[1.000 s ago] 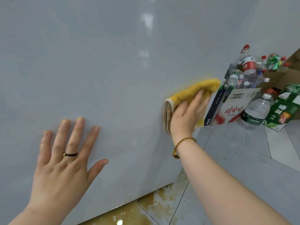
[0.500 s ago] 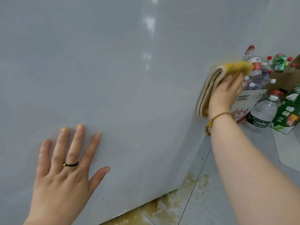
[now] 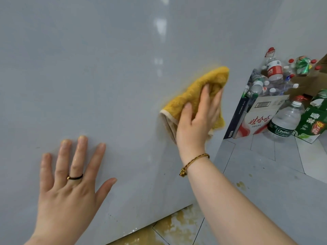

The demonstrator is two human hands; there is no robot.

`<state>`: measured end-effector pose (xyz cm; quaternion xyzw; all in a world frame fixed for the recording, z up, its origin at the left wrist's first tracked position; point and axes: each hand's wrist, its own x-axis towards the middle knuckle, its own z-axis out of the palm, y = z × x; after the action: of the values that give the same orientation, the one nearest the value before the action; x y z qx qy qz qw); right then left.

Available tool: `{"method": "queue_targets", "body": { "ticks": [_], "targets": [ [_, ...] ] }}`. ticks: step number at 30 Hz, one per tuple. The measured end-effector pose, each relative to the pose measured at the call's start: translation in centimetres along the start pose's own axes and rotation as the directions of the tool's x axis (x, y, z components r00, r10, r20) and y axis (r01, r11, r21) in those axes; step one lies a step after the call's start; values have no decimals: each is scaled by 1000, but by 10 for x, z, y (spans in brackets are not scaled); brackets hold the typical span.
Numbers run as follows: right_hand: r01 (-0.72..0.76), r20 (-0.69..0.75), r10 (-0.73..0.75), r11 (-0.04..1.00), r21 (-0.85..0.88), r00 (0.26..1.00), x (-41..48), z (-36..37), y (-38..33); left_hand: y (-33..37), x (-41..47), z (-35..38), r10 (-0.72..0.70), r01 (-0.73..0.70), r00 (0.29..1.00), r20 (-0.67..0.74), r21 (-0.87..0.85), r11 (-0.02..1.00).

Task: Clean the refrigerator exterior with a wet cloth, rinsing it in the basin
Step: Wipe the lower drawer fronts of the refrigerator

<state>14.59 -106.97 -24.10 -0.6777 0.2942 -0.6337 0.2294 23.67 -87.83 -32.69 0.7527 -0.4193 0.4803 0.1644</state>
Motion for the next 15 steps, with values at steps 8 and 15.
{"method": "queue_targets", "body": {
  "ticks": [8, 15],
  "targets": [
    [49, -114, -68, 986, -156, 991, -52, 22, 55, -2, 2, 2, -9, 10, 1000, 23, -30, 999],
    [-788, -77, 819, 569, 236, 569, -86, 8, 96, -7, -3, 5, 22, -24, 998, 61, 17, 1000]
  ]
}}
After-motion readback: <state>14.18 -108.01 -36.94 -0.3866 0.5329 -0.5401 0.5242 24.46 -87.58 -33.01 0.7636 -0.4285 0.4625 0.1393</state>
